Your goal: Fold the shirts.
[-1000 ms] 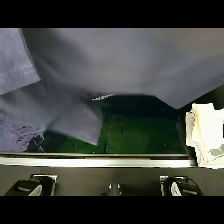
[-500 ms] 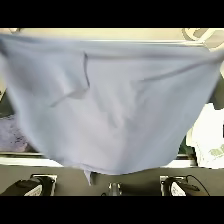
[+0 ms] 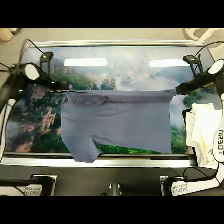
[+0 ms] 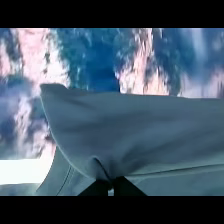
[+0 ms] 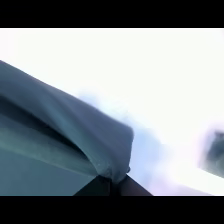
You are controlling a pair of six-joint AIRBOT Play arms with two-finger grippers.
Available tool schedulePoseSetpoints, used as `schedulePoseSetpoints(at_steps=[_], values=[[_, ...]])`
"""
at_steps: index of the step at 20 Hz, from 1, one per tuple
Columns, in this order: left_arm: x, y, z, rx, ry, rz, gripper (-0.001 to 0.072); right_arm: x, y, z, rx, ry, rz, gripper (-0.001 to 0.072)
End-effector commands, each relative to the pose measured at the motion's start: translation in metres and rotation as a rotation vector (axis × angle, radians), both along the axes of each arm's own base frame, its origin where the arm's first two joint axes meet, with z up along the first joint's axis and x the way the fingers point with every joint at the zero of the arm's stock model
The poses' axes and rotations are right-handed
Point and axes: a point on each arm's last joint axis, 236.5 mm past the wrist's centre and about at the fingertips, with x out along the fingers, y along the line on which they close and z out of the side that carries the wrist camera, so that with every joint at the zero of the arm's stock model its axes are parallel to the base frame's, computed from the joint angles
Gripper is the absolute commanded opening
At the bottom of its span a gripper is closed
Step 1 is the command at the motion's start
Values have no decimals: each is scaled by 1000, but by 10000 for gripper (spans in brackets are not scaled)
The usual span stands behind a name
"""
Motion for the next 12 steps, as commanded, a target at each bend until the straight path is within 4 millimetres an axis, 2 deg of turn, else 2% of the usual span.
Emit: schedulePoseSetpoints(at_steps=[1, 2, 4, 6, 7, 9, 10, 12], values=[[50, -5, -19, -69, -138, 77, 28, 63, -7, 10, 28, -250, -87, 20], [62, -2, -17, -101, -172, 132, 28, 71, -8, 12, 38, -281, -101, 20], [77, 5, -22, -154, -174, 199, 28, 69, -5, -2, 53, -246, -99, 20], [83, 11, -27, -209, -136, 229, 28, 45, 6, -21, 82, -119, -61, 21], [82, 14, -23, -196, -124, 180, 28, 30, 11, -23, 92, -58, -34, 21], [57, 27, -24, -68, -32, 6, 28, -6, 21, -21, 106, 71, 14, 21], [34, 36, -34, -24, 73, -16, 28, -26, 28, -23, 127, 153, 39, 21], [-16, 39, -58, -7, 291, -45, 28, -58, 33, -40, 123, 291, 71, 21]])
